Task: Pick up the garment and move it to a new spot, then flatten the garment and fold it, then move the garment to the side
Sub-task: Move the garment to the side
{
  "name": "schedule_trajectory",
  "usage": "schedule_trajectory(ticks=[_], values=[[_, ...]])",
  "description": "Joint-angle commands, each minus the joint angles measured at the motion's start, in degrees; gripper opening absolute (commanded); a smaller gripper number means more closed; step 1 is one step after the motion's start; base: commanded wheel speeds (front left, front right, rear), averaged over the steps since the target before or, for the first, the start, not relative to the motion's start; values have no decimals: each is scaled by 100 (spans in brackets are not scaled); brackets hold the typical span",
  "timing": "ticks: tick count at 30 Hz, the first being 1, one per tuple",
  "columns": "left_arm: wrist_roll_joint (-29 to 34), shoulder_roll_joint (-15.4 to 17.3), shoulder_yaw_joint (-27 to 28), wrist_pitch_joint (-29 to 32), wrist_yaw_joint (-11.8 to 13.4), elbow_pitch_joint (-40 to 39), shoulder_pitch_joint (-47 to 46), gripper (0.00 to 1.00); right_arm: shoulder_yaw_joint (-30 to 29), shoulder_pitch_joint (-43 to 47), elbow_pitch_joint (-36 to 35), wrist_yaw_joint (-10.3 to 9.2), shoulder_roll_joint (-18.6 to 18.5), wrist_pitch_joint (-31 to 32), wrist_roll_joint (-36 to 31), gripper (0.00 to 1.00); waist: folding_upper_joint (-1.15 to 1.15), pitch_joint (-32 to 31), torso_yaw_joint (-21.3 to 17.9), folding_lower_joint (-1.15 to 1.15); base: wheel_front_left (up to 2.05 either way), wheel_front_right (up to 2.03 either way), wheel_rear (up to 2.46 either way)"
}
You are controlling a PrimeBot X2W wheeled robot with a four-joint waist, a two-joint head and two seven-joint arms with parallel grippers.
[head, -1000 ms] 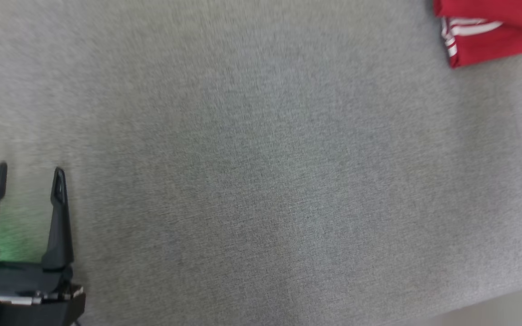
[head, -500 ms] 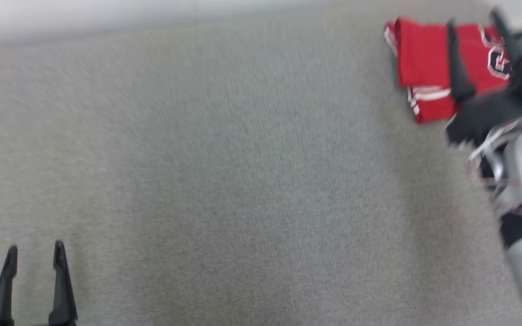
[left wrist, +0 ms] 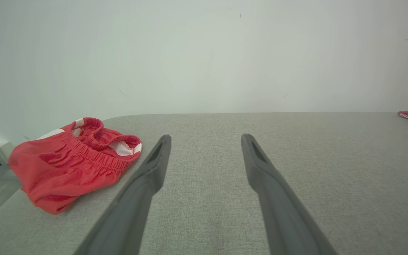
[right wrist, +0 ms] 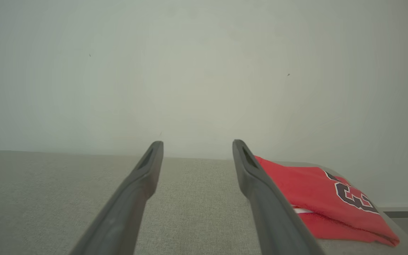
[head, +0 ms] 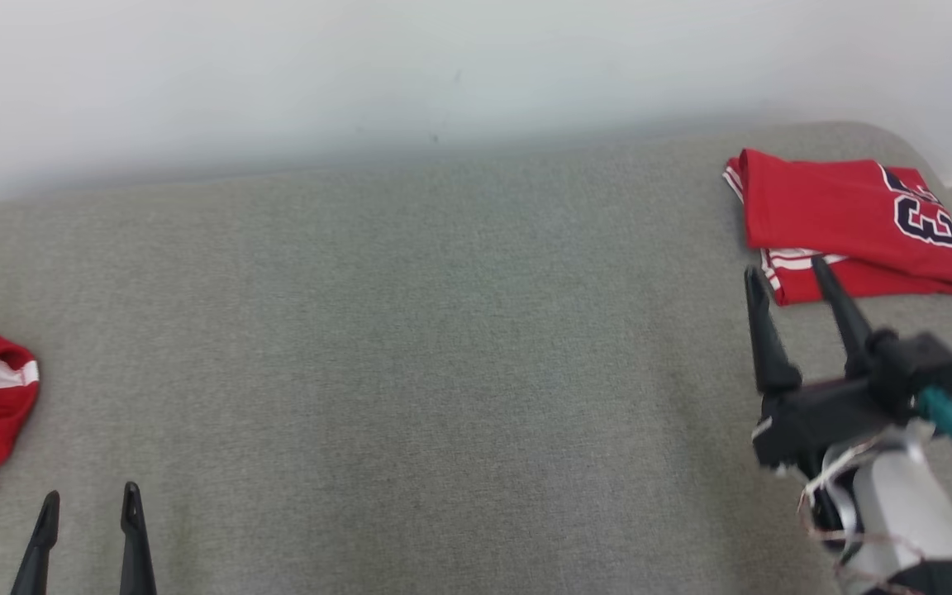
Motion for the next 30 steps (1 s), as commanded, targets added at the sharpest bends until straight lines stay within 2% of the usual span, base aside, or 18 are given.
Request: schedule_trajectory(ticks=[1, 14, 21, 30], values=[[14, -28, -9, -17, 7, 22, 63, 100, -49, 230, -114, -15, 110, -41, 34, 100, 1, -145, 133, 2, 0, 0, 0], [94, -31, -103, -17, 6, 222, 278, 100, -346, 1868, -815, -15, 739, -107, -28, 100, 1, -570, 230, 2, 0, 0, 0], [113, -7, -151, -17, 5, 281, 381, 100, -476, 2311, -1107, -15, 869, -68, -80, 100, 1, -725, 289, 2, 0, 0, 0], [162, 57, -212, -17, 6, 436, 418, 100, -389, 2500, -869, -15, 916, -133, -51, 100, 1, -845, 448, 2, 0, 0, 0]])
